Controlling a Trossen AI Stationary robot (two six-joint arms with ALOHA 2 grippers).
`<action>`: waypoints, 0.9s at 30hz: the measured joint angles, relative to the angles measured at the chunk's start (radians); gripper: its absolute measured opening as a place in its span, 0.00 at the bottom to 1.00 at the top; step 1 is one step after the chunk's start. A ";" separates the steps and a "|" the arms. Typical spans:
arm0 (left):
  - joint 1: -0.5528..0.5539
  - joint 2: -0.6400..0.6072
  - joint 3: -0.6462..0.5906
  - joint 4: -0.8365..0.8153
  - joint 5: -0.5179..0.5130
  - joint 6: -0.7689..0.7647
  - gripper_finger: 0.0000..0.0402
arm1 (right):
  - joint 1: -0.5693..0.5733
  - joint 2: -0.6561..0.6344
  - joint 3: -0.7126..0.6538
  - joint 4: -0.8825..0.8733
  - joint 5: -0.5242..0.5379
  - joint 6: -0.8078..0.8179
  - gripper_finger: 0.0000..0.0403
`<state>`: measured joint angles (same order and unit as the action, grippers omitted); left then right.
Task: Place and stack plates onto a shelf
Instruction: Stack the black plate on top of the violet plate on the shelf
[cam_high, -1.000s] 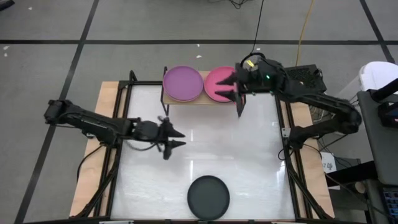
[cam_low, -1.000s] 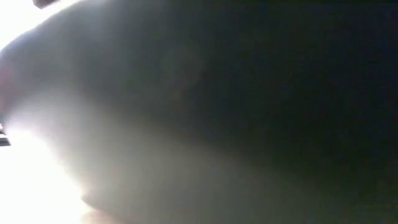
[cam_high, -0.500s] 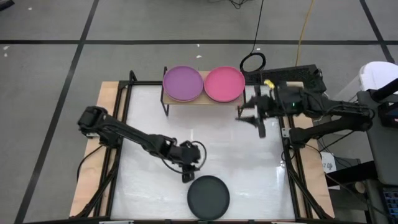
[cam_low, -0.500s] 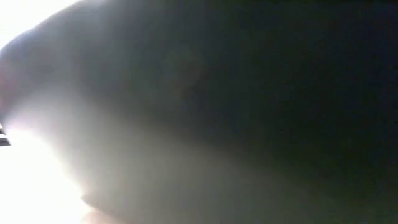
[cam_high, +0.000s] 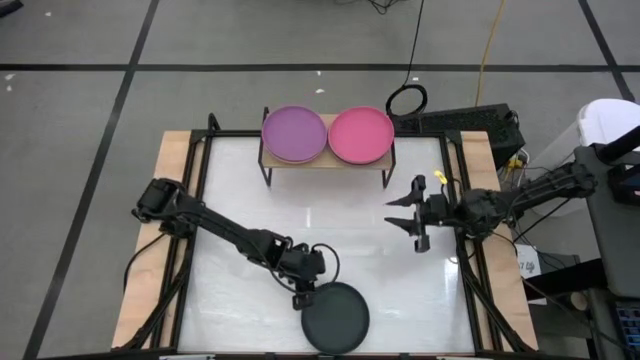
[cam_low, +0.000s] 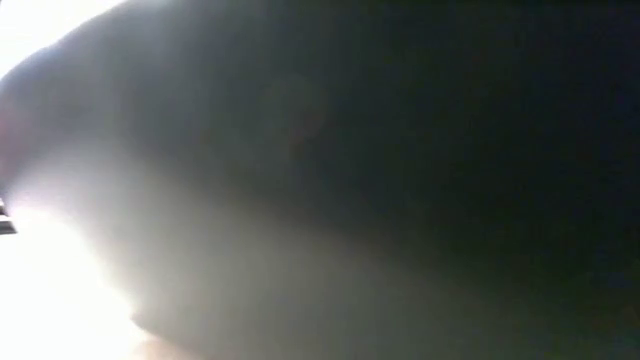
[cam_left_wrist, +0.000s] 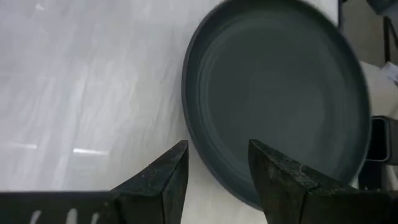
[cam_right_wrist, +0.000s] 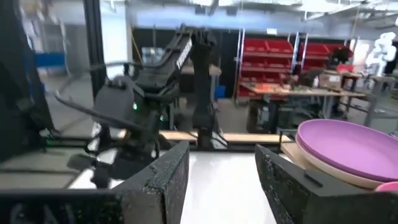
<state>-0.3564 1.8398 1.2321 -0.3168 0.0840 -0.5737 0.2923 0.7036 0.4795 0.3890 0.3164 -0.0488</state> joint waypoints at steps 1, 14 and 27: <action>-0.005 0.001 -0.002 -0.005 0.000 -0.003 0.42 | 0.005 -0.012 -0.028 0.034 0.001 0.000 0.41; -0.004 0.107 -0.002 -0.017 0.007 -0.072 0.42 | 0.011 -0.061 -0.150 0.182 0.000 0.002 0.41; 0.014 0.104 -0.001 -0.007 -0.004 0.075 0.05 | 0.011 -0.061 -0.150 0.176 0.001 -0.008 0.41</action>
<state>-0.3428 1.9437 1.2306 -0.3234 0.0801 -0.4991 0.3031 0.6422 0.3294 0.5648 0.3172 -0.0568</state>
